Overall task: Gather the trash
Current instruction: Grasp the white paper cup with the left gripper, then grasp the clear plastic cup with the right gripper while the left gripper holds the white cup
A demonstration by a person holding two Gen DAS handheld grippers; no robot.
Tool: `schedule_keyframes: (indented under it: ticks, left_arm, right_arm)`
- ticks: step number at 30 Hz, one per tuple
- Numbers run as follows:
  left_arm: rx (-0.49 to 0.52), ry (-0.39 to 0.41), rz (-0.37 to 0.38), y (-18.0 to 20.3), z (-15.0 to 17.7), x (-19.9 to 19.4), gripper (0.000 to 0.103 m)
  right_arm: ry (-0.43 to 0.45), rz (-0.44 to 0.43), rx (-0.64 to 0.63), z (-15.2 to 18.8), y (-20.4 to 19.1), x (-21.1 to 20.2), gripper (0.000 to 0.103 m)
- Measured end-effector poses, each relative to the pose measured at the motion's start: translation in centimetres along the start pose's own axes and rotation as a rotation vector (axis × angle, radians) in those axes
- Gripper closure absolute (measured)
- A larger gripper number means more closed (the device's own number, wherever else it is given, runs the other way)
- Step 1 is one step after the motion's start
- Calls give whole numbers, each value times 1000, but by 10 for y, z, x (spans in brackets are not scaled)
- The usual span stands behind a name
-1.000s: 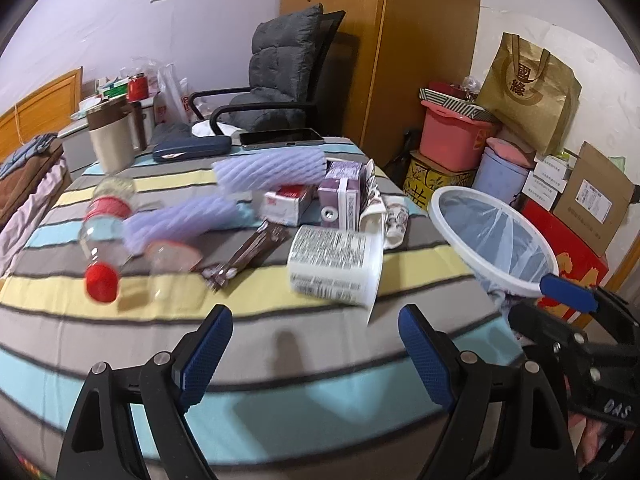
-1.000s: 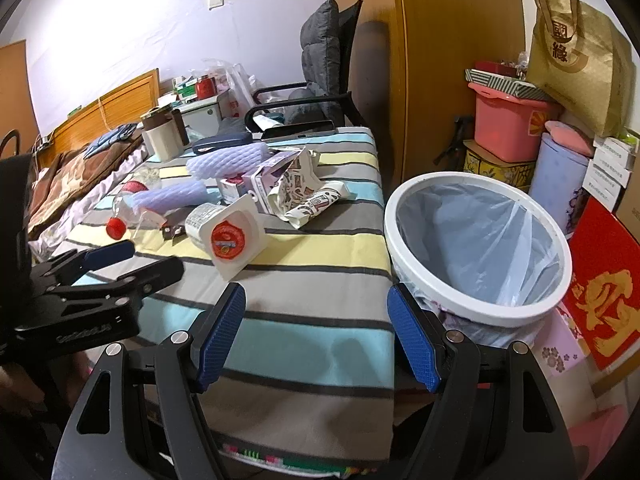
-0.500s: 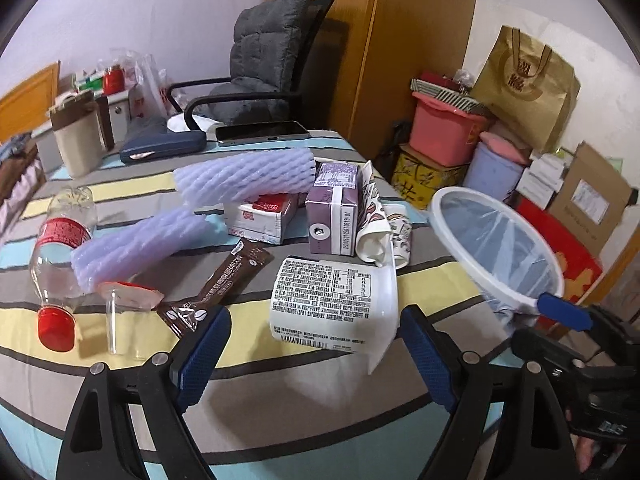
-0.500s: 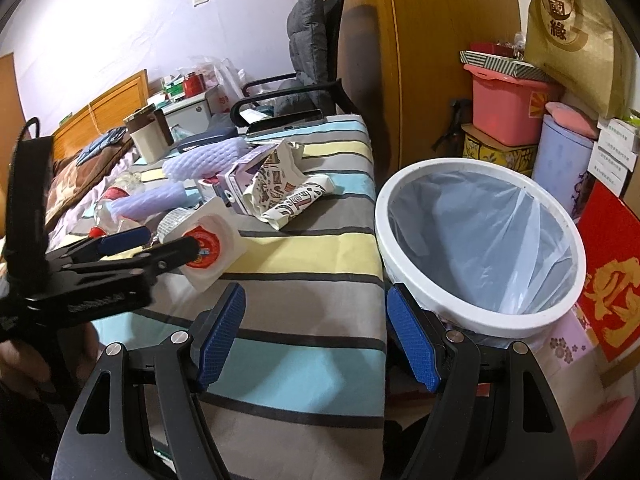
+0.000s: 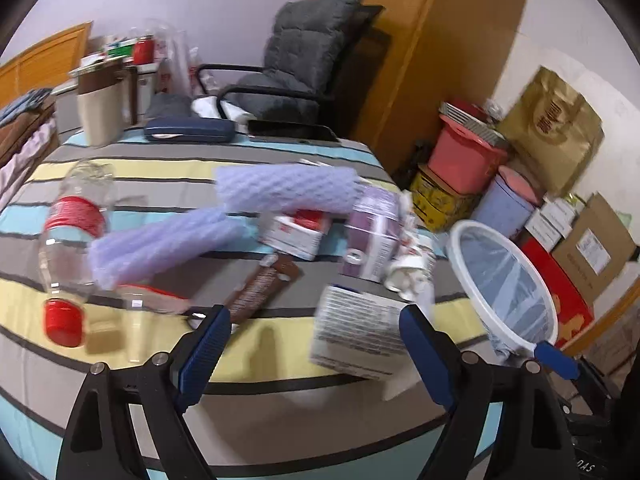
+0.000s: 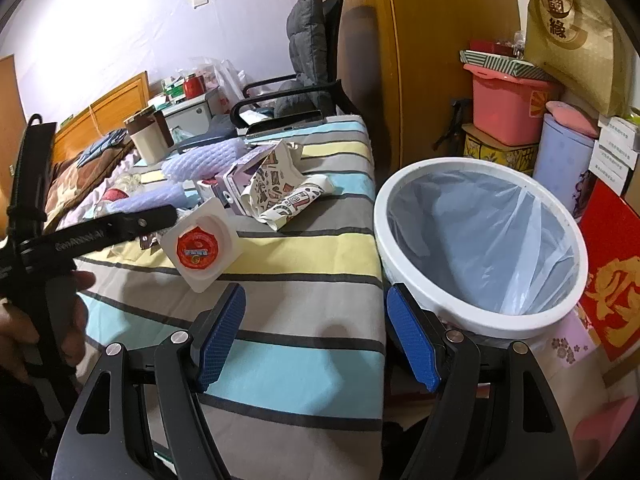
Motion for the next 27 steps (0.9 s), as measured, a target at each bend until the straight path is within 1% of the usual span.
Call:
schedule_keyframes:
  ticks: [4, 7, 10, 12, 14, 18, 21, 23, 27]
  left_arm:
    - [42, -10, 28, 22, 1, 7, 18]
    - [49, -29, 45, 34, 5, 15, 17]
    - [67, -50, 43, 45, 9, 23, 18]
    - [70, -70, 56, 51, 12, 28, 18]
    - [69, -72, 70, 55, 14, 28, 19]
    - [90, -54, 93, 65, 14, 23, 32]
    - [115, -80, 102, 71, 18, 26, 55]
    - [122, -65, 103, 73, 18, 20, 55]
    - [134, -11, 127, 77, 14, -7, 55]
  right_arm:
    - [4, 8, 15, 0, 6, -1, 28]
    - [7, 12, 22, 1, 10, -2, 28]
    - [12, 17, 34, 2, 16, -4, 28]
    - [13, 21, 46, 3, 21, -5, 28]
    - [14, 29, 58, 5, 27, -6, 28]
    - [14, 38, 76, 7, 36, -7, 28]
    - [11, 37, 85, 8, 38, -6, 28]
    - [11, 32, 82, 8, 37, -6, 28]
    - [12, 28, 69, 8, 34, -8, 28]
Point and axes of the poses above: each gripper's, at about its wrist camera, not at the fingertips, and x roughly the way its jaws point, y to its right, z to its underside, the point moved 9 cm from there along x, roughly the way its jaws point, and after that the axes turned 10 degrees about -y, right-handed, at the moved point
